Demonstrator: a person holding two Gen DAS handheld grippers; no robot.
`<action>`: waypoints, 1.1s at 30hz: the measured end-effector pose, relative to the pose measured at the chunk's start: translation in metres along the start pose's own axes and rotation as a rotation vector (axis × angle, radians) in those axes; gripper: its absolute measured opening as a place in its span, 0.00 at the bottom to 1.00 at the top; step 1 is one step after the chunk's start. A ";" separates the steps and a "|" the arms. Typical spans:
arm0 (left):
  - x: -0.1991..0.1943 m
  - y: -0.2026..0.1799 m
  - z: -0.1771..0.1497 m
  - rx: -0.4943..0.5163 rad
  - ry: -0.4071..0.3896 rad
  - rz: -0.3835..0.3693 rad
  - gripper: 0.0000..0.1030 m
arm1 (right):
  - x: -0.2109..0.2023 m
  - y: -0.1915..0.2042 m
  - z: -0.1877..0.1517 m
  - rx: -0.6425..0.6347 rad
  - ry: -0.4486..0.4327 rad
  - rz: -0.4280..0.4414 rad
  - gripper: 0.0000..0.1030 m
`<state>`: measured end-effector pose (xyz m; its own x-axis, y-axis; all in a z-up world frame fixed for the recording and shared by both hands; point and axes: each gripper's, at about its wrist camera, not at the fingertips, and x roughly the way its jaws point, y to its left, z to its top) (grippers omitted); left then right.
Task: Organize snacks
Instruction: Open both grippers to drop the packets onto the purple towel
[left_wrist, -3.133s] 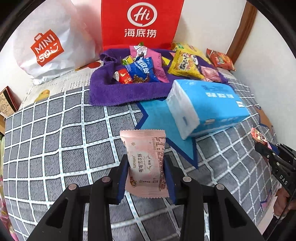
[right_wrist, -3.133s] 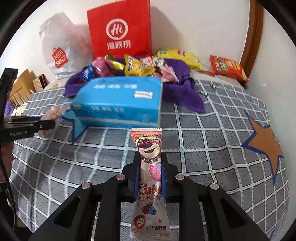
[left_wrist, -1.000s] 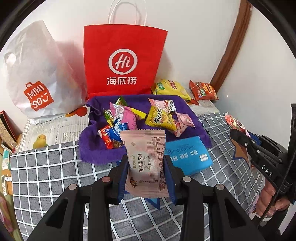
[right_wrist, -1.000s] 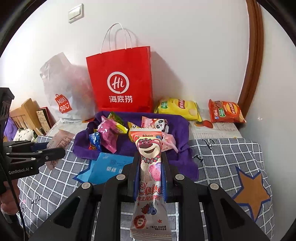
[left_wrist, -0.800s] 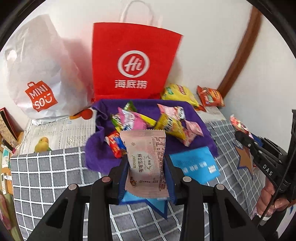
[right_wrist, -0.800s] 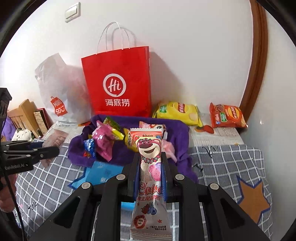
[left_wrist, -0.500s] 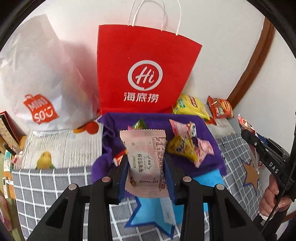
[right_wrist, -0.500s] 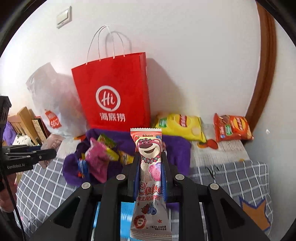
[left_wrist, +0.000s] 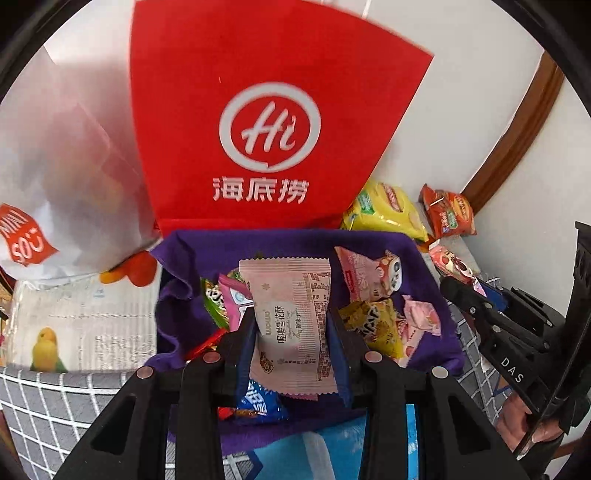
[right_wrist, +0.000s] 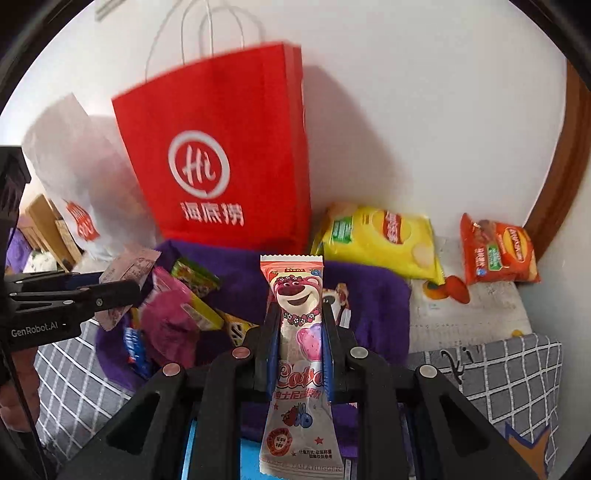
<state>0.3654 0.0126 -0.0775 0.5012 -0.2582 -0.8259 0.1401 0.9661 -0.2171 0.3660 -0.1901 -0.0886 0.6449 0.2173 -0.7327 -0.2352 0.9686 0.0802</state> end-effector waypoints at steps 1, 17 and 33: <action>0.002 0.001 -0.001 -0.001 0.004 -0.003 0.33 | 0.005 0.000 -0.001 0.002 0.010 0.003 0.19; 0.024 0.012 0.000 -0.023 0.012 -0.028 0.33 | 0.043 0.001 -0.015 -0.003 0.081 -0.007 0.19; 0.034 0.009 -0.002 0.005 0.007 -0.011 0.34 | 0.062 0.005 -0.022 -0.023 0.132 -0.011 0.19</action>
<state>0.3820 0.0125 -0.1088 0.4937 -0.2692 -0.8269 0.1497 0.9630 -0.2241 0.3890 -0.1740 -0.1488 0.5466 0.1872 -0.8162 -0.2460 0.9676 0.0572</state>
